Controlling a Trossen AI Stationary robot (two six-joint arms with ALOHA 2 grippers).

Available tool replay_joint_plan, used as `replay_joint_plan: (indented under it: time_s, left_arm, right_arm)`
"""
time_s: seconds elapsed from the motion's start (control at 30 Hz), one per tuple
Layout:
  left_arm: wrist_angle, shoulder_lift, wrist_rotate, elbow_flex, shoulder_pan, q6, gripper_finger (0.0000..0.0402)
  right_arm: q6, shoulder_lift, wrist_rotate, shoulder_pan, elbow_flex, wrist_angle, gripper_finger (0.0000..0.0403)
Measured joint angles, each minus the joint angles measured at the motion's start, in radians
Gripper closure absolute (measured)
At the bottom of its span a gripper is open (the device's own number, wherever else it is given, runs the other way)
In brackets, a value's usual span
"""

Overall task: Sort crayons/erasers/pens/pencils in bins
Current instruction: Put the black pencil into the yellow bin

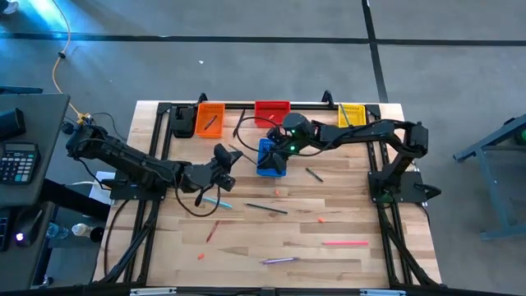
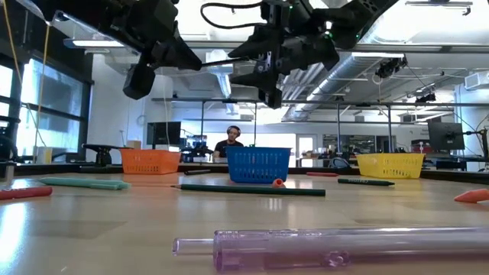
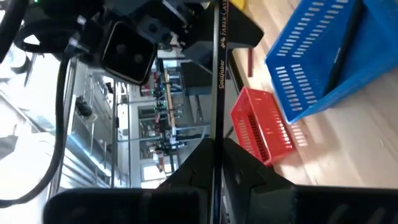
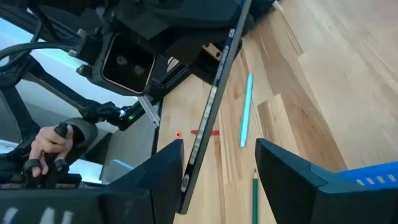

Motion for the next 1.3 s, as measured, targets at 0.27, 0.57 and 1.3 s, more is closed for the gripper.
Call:
replay_joint_plan:
  time_s: [0.27,0.57,1.3]
  left_arm:
    - [0.041,0.000,0.021,0.000,0.017,0.026,0.0394]
    - [0.043,0.000,0.046,0.000,0.017,0.051,0.0394]
    - [0.239,-0.001,0.015,0.000,-0.053,0.022,0.0259]
  right_arm:
    - [-0.001,0.000,-0.026,0.002,0.000,0.007,0.0242]
    - [-0.009,0.000,-0.038,0.002,0.000,0.011,0.0346]
    - [-0.103,0.001,0.040,-0.007,-0.001,0.004,0.0391]
